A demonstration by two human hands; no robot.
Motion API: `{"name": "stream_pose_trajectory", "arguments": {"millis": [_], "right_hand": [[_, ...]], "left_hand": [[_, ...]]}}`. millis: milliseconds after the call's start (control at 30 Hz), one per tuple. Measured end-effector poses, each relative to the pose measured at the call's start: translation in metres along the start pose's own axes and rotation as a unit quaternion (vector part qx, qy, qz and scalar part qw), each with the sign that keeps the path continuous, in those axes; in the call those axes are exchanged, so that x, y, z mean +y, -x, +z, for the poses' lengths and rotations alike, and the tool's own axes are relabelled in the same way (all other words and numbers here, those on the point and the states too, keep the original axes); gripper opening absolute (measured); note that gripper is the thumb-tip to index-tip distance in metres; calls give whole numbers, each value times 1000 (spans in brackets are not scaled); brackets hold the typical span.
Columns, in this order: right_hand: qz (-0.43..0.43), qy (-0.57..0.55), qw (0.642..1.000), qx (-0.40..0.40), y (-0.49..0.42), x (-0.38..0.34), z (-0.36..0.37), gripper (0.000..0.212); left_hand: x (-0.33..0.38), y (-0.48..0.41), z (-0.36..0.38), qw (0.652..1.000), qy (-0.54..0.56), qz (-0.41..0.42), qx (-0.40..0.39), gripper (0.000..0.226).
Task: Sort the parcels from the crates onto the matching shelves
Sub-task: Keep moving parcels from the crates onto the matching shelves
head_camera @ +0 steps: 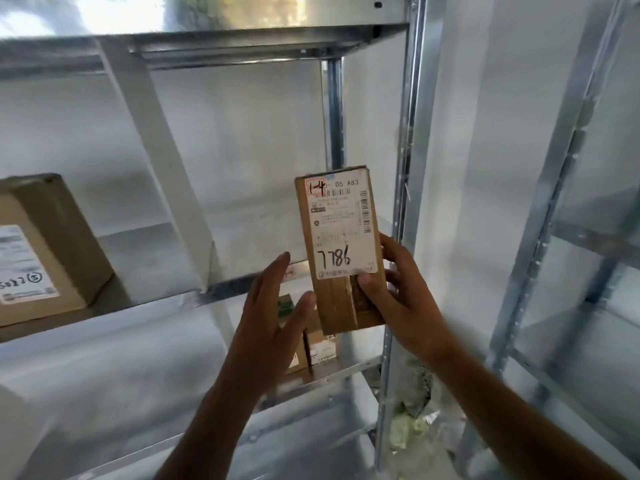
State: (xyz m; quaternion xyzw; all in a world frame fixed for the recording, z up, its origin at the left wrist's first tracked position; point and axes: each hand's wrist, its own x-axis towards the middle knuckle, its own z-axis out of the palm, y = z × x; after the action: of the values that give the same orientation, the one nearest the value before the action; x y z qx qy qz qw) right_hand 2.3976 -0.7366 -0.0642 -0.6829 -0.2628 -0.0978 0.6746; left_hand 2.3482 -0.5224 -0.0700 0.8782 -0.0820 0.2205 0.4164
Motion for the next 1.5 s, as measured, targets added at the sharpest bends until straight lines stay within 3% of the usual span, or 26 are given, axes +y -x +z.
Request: {"name": "stream_pose_trajectory", "arguments": {"millis": [200,400,533,700,1133,1300,1367,1500], "right_hand": [[-17,-50,997,-52,-69,16,34,72],[-32,-43,993,-108,-136,36,64,65],[-29,-8,988,-149,-179,53,71,78],[-28,6,979,-200,-214,78,87,81],[-67,49,969,-234,-235,112,96,88],[15,120,962,-246,-219,97,68,90],[-42,170,946,-273,-198,97,42,82],[-178,182,911,-325,-142,114,16,58]], "left_hand": [[-4,-44,-3,980,192,-6,54,70],[-31,-87,-14,968,220,-2,125,59],[-55,-114,-20,962,229,0,146,48],[-82,-135,-27,975,173,-26,139,48],[-93,-150,-18,972,-1,-138,188,47],[-63,-118,-5,954,-28,-174,243,63],[-56,-87,12,937,-81,-197,277,78],[-51,-20,46,904,-178,-239,308,66]]}}
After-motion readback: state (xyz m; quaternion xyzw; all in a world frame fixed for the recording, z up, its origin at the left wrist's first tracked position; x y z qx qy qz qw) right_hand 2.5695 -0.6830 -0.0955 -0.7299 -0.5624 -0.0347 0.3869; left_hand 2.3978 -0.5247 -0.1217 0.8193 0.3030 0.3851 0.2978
